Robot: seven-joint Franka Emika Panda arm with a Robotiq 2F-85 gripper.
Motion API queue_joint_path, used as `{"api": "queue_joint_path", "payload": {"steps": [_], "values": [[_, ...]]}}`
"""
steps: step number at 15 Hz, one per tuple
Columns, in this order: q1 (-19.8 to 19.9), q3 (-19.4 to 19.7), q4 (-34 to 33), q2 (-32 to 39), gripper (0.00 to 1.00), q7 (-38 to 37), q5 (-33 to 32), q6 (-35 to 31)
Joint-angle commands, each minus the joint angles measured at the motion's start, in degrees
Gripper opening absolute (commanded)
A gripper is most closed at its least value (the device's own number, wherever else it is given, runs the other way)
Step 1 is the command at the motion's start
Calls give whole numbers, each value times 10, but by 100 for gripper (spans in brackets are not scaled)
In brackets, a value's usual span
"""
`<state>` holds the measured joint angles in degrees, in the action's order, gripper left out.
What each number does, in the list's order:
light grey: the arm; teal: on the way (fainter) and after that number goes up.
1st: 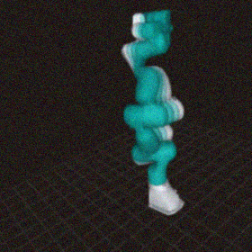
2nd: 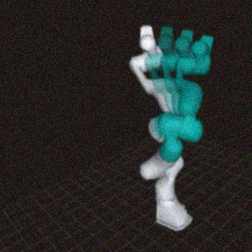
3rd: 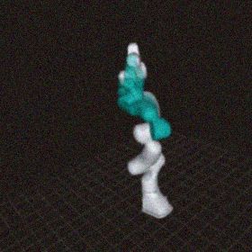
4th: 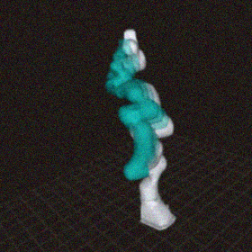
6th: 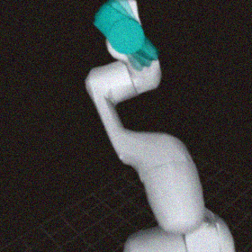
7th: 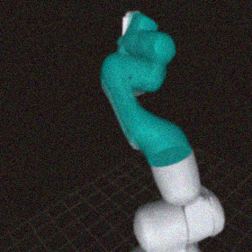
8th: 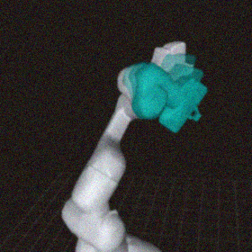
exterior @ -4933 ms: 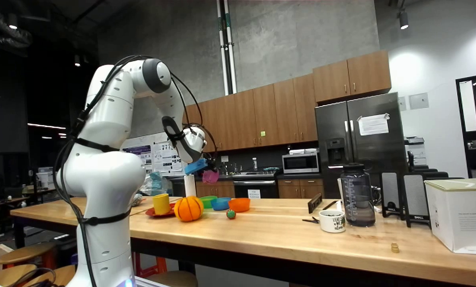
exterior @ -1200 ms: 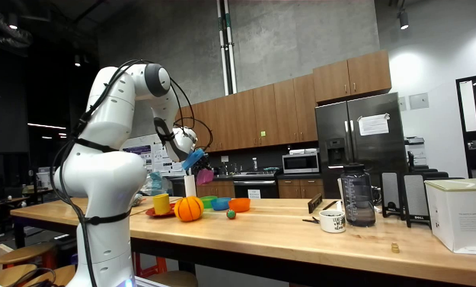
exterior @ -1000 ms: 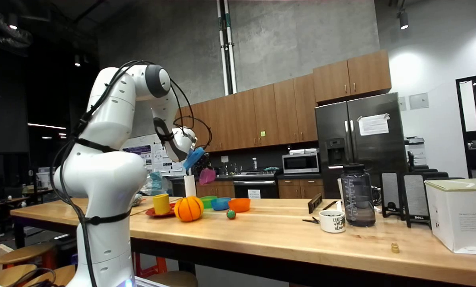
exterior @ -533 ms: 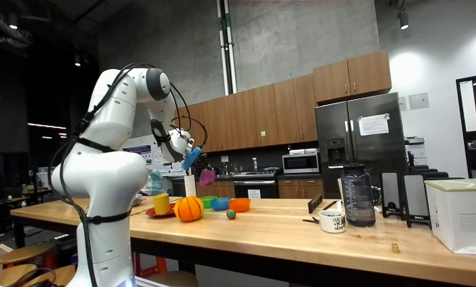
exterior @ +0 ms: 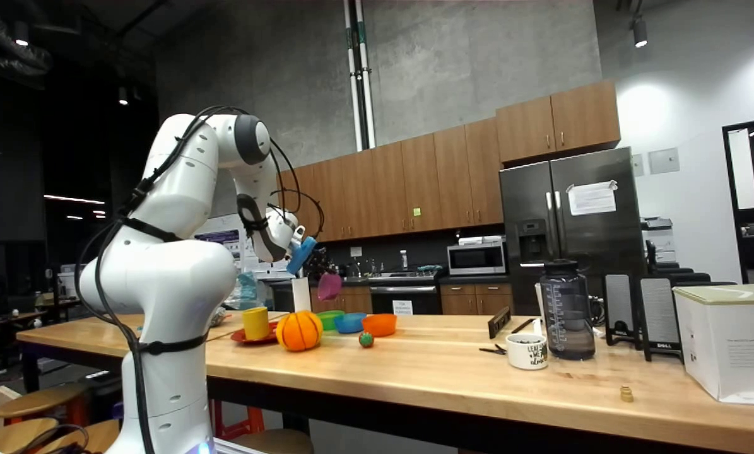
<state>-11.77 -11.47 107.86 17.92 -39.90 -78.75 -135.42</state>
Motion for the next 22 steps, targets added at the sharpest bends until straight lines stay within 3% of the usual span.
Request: {"api": "queue_joint_path", "payload": {"steps": [1, 10, 22], "values": [[-16, 9, -11, 2, 1, 10, -21, 17], [-22, 4, 8, -8, 1, -78, -172, 47], [-16, -5, 21, -10, 1, -186, -261, 71]]}}
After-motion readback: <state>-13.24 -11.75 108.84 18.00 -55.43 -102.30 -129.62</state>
